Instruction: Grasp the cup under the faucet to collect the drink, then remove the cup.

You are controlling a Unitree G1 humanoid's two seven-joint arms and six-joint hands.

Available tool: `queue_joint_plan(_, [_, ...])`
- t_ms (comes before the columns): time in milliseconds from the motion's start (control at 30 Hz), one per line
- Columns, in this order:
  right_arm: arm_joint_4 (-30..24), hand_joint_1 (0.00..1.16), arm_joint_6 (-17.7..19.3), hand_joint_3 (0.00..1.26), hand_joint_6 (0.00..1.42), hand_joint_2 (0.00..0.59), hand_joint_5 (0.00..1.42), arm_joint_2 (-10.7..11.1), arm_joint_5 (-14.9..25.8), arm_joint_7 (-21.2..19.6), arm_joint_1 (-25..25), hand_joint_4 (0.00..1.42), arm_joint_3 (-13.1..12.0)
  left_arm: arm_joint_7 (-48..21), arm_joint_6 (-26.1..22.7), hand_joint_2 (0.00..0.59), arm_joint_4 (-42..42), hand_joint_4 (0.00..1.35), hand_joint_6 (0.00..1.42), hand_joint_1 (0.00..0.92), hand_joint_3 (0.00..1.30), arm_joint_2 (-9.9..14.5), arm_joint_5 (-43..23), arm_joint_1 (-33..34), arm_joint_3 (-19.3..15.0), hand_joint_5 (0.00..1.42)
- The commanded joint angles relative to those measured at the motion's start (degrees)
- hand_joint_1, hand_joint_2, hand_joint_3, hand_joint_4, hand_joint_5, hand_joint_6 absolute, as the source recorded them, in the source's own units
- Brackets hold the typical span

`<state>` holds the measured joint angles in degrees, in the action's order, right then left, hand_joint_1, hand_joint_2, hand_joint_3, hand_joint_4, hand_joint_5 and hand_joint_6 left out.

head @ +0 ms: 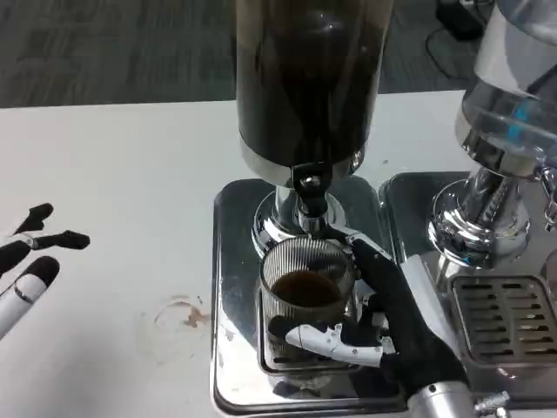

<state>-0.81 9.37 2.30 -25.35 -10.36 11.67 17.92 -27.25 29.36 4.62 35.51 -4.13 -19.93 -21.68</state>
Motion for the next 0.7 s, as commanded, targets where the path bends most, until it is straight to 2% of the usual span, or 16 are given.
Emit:
queue_joint_plan(33, [-2.68,1.02,1.59,0.30,1.37,0.116,0.89,-0.82,0.11,-2.09,0.12,0.59,-0.91,0.15,-0.41,0.246,0.85,0.00,0.00,0.000,0.32,-0.28,0.05,0.88,0.72,0.02])
queue_joint_plan(267, [-3.36,1.01,1.45,0.30,1.38,0.111,0.90,-1.08,-0.54,-3.00,0.30,0.59,-1.24,-0.23,-0.22,0.245,1.89,0.00,0.00,0.000,0.32,0.07,-0.11,1.87,1.06,0.02])
queue_joint_plan(567, [-6.86,1.01,1.14,0.31,1.37,0.110,0.91,0.53,-2.37,-2.58,2.76,0.59,-2.14,-0.67,1.58,0.245,3.47,0.00,0.00,0.000,0.30,0.50,0.90,2.56,2.10,0.02])
queue_joint_plan(700, [-7.55,1.01,1.43,0.31,1.37,0.110,0.91,0.46,-2.71,-2.56,4.34,0.60,-1.53,-0.83,2.04,0.244,4.64,0.00,0.00,0.000,0.30,0.75,0.79,3.43,2.99,0.02])
